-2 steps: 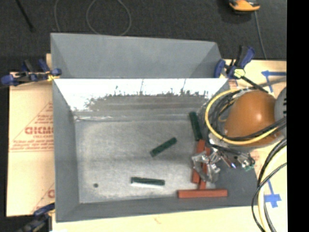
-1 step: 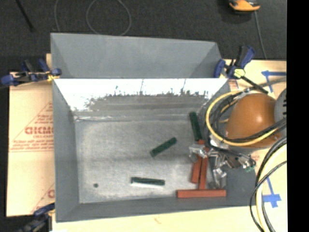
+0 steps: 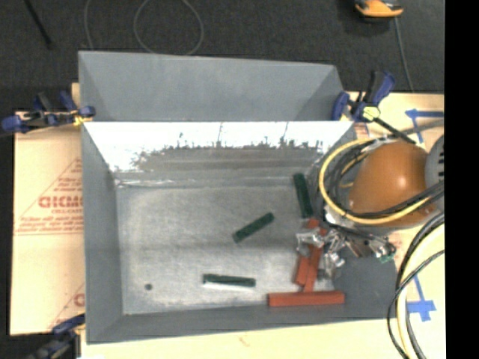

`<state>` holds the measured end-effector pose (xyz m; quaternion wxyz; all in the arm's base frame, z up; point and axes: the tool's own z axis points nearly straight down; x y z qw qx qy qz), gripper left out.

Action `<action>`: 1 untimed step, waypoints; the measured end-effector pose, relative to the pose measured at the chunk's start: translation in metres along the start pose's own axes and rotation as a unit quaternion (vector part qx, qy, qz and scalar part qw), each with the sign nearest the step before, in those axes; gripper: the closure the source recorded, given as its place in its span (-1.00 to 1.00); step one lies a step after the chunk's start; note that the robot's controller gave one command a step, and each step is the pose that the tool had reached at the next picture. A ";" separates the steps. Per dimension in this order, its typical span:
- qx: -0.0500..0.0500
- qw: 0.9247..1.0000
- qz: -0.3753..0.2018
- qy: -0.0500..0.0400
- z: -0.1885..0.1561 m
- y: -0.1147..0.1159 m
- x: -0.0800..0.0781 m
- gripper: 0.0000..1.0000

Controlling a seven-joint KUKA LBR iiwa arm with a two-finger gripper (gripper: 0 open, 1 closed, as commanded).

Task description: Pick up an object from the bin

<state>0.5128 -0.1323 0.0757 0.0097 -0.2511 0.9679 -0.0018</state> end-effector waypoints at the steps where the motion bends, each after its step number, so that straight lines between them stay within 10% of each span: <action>1: 0.000 1.000 -0.001 0.005 -0.142 -0.006 0.012 1.00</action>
Offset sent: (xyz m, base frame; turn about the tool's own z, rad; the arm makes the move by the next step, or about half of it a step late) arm -0.0125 -0.0098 0.1372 -0.0059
